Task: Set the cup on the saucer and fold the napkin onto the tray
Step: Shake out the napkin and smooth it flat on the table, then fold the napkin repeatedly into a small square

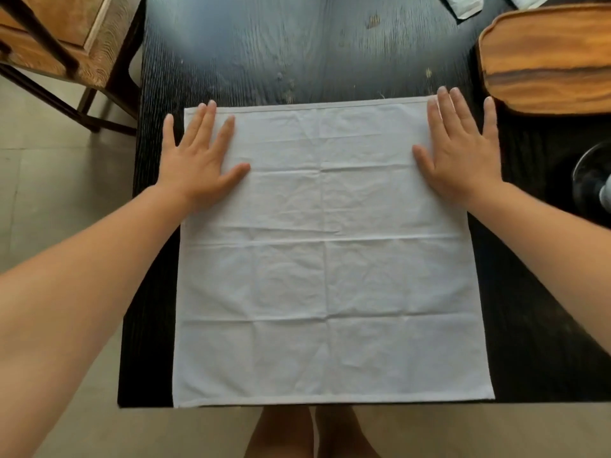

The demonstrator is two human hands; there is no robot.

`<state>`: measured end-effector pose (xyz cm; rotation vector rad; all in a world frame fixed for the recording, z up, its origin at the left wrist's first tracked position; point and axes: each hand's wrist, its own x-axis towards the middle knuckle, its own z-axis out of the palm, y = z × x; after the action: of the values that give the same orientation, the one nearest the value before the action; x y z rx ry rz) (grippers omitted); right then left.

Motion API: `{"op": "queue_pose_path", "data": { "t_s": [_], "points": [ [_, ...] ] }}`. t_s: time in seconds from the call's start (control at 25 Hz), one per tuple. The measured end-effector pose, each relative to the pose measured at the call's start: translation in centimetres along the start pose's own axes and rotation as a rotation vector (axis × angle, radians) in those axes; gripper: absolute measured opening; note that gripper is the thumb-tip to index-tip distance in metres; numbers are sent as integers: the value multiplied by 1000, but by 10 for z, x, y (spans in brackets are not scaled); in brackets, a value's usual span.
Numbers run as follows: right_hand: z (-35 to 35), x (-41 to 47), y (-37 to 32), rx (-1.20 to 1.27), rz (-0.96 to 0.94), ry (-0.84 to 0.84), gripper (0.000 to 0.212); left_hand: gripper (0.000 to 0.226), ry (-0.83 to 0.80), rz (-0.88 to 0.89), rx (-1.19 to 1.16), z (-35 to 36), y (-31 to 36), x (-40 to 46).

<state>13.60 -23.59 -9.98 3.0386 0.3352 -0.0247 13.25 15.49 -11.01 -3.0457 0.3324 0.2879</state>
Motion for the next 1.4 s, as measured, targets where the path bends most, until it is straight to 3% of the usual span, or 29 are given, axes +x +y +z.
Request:
{"op": "queue_pose_path", "data": {
  "t_s": [0.08,0.2,0.36,0.56,0.84,1.04,1.16,1.28,1.4],
  "points": [
    [-4,-39,-25,115,6,85,60,71,138,-62,-164,-4,22,-35],
    [-10,-113,-66,288,-179,190,47,53,347,-1,-414,-4,64,-118],
    [-9,-213,-90,320,-423,158,37,50,247,116,-451,10,102,-228],
    [-2,-283,-79,269,-532,-31,45,58,77,257,-337,33,96,-296],
    [7,-307,-72,340,-529,54,36,26,148,383,-250,40,81,-298],
    [-6,-309,-67,374,-578,123,16,12,203,433,-280,33,77,-305],
    [-18,-305,-69,425,-532,15,17,20,110,398,-393,24,77,-305],
    [-42,-290,-73,560,-322,-276,8,29,-101,288,-546,7,66,-291],
    [-65,-256,-65,639,-196,-525,4,22,-346,112,-697,-14,49,-261]
  ]
}}
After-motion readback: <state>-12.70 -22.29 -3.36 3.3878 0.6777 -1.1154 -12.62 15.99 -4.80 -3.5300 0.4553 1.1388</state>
